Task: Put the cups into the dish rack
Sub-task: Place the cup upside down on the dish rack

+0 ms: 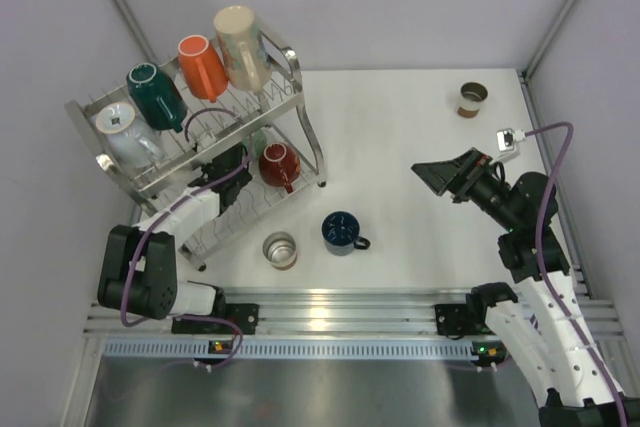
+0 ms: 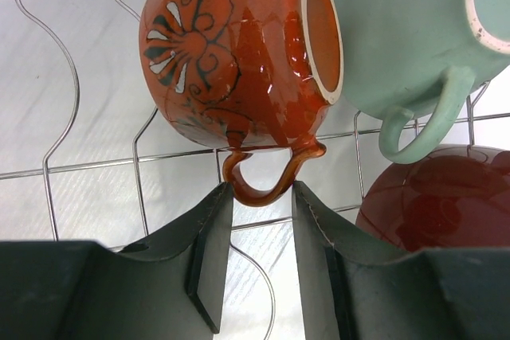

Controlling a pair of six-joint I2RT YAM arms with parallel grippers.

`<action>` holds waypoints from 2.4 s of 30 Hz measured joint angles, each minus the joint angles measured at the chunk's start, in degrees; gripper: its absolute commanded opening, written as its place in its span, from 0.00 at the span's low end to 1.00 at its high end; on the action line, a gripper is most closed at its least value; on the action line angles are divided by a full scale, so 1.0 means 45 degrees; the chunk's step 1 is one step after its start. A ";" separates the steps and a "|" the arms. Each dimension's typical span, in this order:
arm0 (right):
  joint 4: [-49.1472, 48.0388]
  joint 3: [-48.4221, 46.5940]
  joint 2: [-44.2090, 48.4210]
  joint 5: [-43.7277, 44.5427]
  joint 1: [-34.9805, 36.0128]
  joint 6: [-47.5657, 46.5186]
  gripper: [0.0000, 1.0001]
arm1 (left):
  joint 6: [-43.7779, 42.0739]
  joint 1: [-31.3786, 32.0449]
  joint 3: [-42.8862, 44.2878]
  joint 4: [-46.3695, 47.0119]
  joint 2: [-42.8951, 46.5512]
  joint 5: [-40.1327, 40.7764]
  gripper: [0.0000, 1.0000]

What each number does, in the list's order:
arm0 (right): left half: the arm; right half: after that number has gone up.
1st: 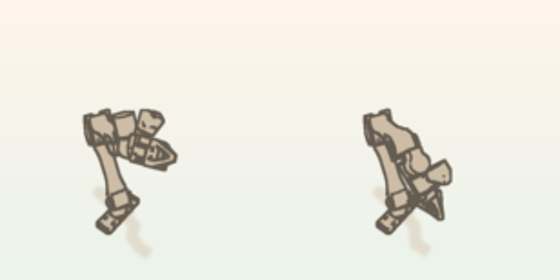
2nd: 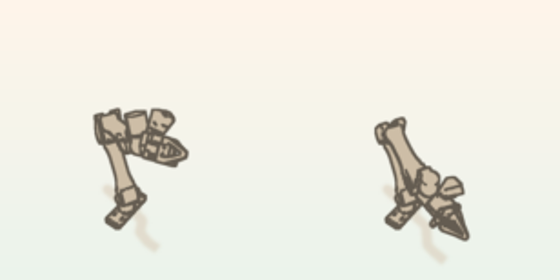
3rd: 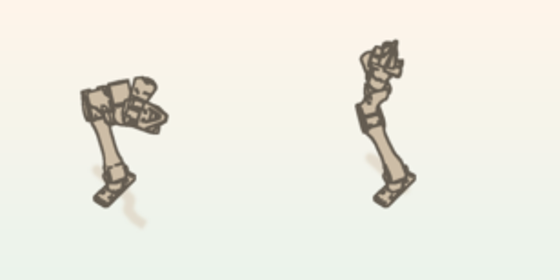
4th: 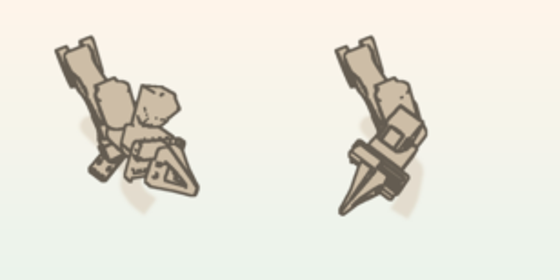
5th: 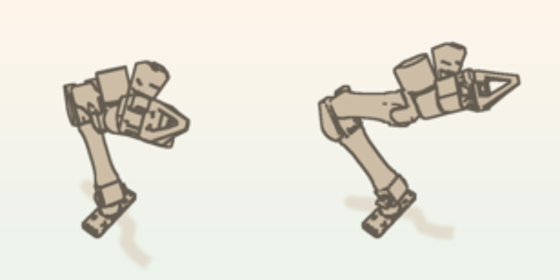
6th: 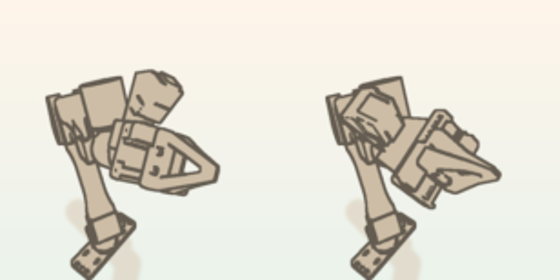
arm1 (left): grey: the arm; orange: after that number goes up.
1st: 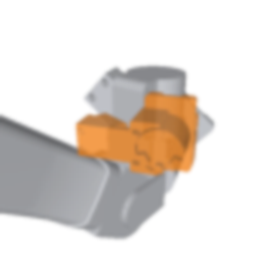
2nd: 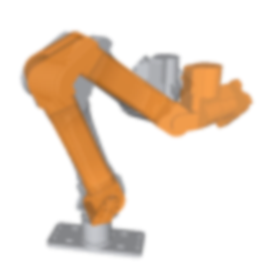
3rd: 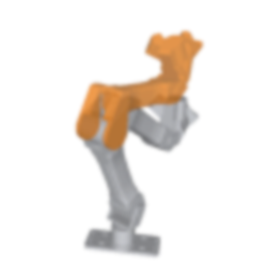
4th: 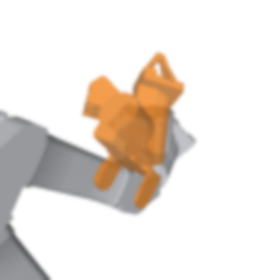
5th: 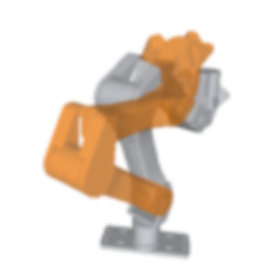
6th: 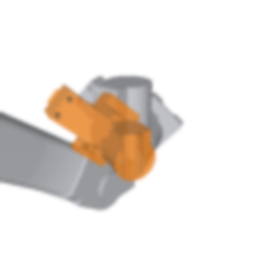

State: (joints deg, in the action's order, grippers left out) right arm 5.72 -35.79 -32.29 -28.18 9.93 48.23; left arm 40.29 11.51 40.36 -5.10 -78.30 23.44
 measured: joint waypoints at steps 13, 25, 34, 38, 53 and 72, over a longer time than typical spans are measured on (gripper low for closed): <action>0.0185 0.0000 0.0087 0.0165 0.0000 -0.0180 0.99 | 0.0019 0.0107 0.0214 0.0121 -0.0160 -0.0262 0.13; 0.0340 -0.0005 0.0253 0.0287 0.0000 -0.0389 0.99 | 0.0068 0.0117 0.0209 0.0204 -0.0053 -0.0291 0.00; 0.0578 -0.0005 0.0316 0.0350 0.0000 -0.0476 0.99 | 0.0117 -0.0112 -0.0665 0.1161 0.0899 -0.0340 0.00; 0.0588 -0.0005 0.0311 0.0350 0.0000 -0.0476 1.00 | 0.0102 -0.0170 -0.0782 0.1438 0.1044 -0.0398 0.00; 0.0597 -0.0005 0.0160 0.0355 0.0000 -0.0491 0.99 | -0.0267 -0.0588 -0.1841 0.3313 0.1530 -0.1355 0.00; 0.0563 -0.0005 -0.0068 0.0355 0.0000 -0.0476 0.99 | -0.0714 -0.0801 -0.2856 0.5051 0.1933 -0.1632 0.09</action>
State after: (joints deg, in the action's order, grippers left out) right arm 8.25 -35.81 -32.60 -26.59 9.93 46.09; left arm 37.08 7.90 27.51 17.63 -69.60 16.10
